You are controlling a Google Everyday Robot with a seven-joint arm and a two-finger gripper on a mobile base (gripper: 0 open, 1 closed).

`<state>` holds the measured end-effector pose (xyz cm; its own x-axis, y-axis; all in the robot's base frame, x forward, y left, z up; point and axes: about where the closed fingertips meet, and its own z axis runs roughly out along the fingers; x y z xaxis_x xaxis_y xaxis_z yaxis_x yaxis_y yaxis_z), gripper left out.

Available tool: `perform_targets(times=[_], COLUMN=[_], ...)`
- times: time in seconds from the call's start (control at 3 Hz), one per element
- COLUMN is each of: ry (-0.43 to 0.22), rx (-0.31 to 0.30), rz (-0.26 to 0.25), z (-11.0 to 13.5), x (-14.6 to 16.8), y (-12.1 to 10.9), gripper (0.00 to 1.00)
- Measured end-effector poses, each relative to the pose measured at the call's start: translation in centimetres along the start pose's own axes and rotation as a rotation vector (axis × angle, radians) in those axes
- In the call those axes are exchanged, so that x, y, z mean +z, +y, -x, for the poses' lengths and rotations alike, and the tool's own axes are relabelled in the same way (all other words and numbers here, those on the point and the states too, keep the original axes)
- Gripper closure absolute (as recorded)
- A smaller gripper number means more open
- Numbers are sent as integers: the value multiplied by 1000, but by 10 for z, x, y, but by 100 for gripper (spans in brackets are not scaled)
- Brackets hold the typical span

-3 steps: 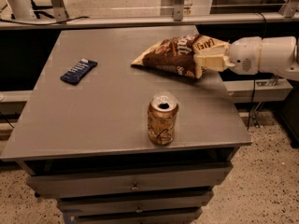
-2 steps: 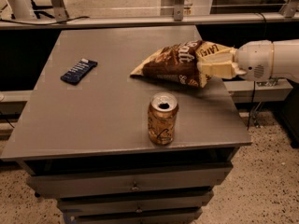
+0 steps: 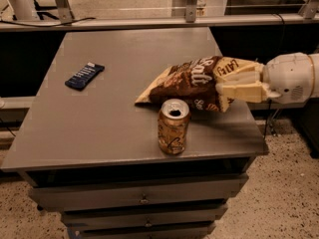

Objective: Move brown chip bag near orange can

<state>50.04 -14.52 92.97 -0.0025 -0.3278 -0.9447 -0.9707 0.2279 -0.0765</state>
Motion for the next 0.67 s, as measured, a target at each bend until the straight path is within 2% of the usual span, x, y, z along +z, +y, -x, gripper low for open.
perform_targets(times=[0.33,0.67], ry=[3,1], rx=[-4,3], rz=[32,55], z=[-4,-10], x=[-4,-2], y=[23,36], gripper=[100,100])
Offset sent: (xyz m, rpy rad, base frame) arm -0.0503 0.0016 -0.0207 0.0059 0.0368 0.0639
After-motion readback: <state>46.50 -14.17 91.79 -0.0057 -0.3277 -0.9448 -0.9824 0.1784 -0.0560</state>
